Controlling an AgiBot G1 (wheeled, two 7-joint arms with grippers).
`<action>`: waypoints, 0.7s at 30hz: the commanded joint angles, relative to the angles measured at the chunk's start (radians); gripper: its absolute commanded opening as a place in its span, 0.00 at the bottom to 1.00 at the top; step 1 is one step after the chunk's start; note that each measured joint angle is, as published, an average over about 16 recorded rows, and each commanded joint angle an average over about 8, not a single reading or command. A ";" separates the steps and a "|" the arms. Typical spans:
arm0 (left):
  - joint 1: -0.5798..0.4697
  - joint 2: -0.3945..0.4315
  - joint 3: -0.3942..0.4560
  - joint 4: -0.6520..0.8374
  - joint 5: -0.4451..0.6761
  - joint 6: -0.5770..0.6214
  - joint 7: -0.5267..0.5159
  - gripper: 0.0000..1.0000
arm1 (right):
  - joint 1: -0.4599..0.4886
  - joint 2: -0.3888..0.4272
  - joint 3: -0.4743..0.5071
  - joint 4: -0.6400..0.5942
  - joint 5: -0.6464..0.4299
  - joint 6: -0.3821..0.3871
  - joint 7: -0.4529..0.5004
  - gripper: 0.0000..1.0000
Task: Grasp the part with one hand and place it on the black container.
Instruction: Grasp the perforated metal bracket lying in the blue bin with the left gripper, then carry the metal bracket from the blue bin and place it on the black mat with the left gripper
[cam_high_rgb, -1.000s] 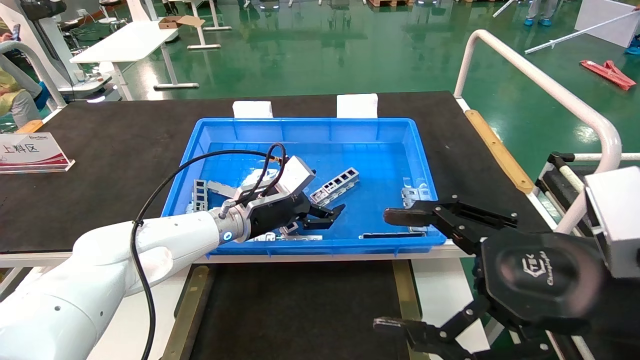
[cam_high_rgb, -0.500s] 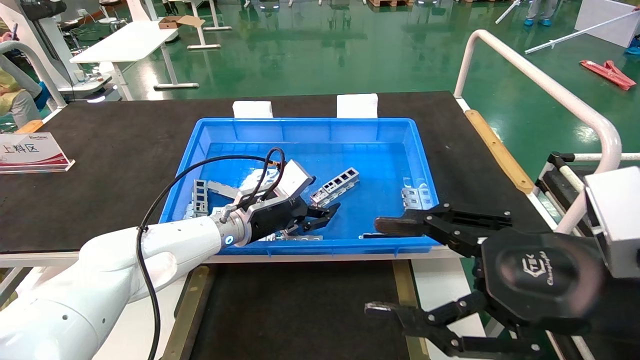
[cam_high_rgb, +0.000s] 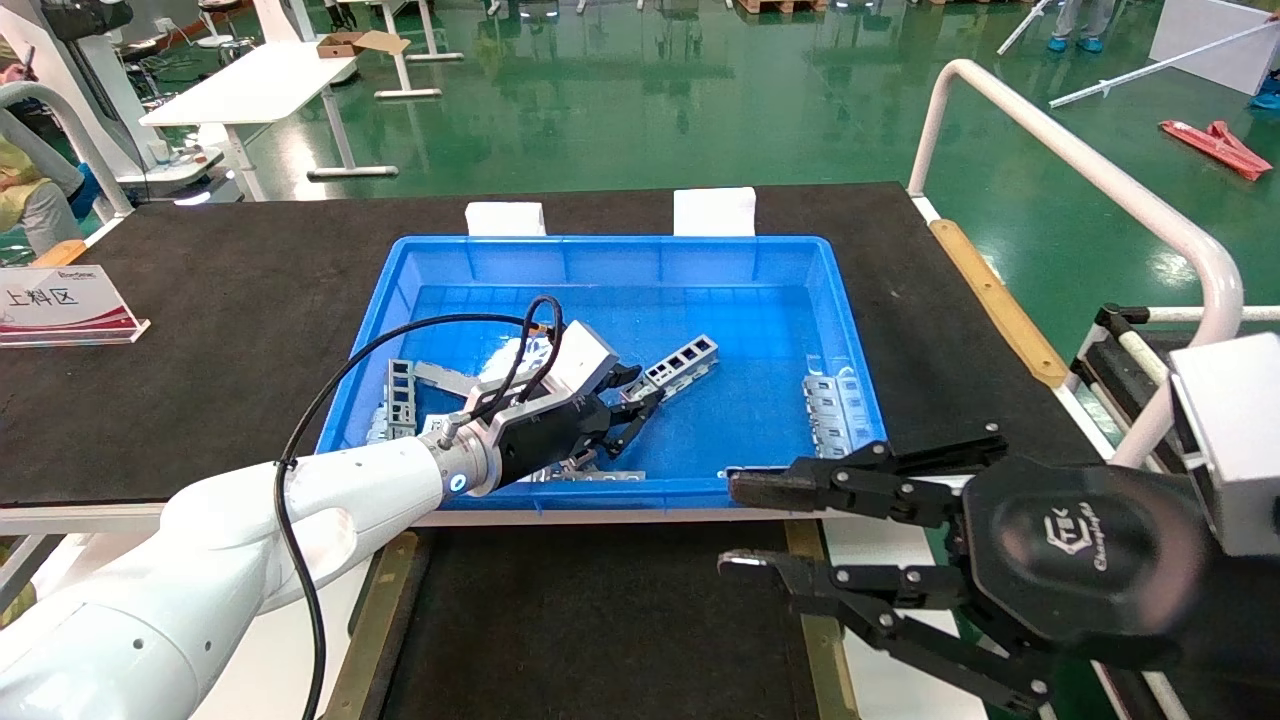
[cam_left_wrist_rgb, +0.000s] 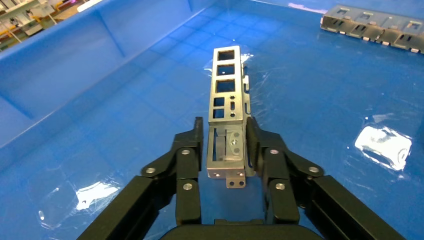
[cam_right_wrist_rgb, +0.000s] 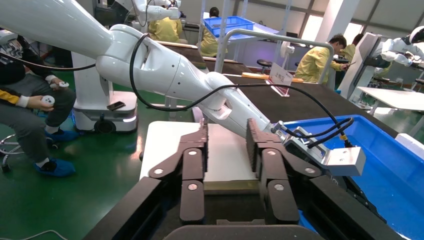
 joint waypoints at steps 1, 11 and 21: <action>-0.001 0.000 0.009 0.000 -0.012 -0.003 0.002 0.00 | 0.000 0.000 0.000 0.000 0.000 0.000 0.000 0.00; -0.024 -0.002 0.019 -0.006 -0.105 -0.002 0.012 0.00 | 0.000 0.000 0.000 0.000 0.000 0.000 0.000 0.00; -0.074 -0.034 -0.011 -0.013 -0.211 0.123 0.044 0.00 | 0.000 0.000 0.000 0.000 0.000 0.000 0.000 0.00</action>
